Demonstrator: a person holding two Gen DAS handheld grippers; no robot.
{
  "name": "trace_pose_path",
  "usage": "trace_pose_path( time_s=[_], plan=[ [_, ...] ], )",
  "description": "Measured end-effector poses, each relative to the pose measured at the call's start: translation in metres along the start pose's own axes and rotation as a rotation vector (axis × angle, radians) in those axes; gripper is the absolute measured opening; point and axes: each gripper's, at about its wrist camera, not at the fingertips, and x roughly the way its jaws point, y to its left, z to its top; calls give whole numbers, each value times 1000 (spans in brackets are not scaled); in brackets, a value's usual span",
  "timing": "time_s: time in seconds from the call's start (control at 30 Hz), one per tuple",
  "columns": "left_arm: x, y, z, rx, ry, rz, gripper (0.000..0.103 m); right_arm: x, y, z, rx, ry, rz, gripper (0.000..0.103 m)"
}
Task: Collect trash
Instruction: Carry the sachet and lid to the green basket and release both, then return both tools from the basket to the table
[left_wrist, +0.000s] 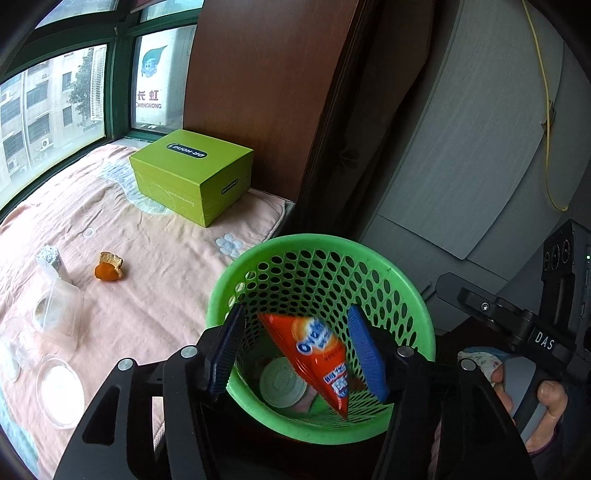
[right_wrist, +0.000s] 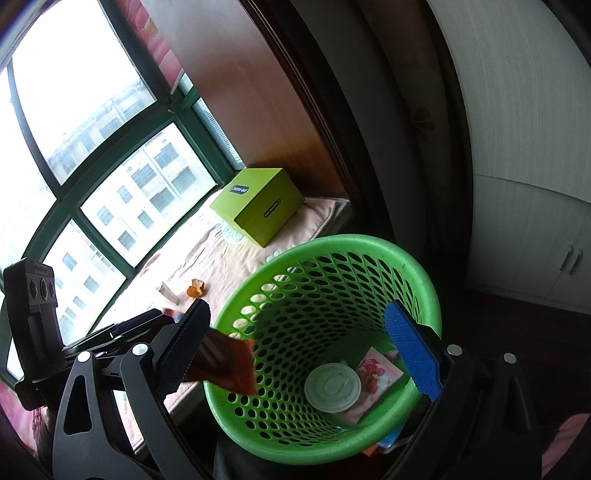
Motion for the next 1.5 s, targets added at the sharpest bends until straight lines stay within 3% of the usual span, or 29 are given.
trace_pose_path(
  time_s=[0.07, 0.33, 0.97, 1.17, 1.5],
  plan=[
    [-1, 1, 0, -2, -4, 15, 64, 1, 1, 0, -1, 3, 5, 94],
    [-21, 31, -7, -49, -25, 89, 67, 12, 21, -2, -36, 26, 39, 94],
    [-100, 173, -41, -277, -101, 386, 70, 60, 105, -4, -169, 108, 158, 94],
    [-133, 213, -52, -351, -133, 467, 70, 82, 140, -16, -236, 165, 208, 94],
    [-172, 257, -78, -456, -169, 536, 70, 122, 216, -61, -412, 275, 294, 94]
  ],
)
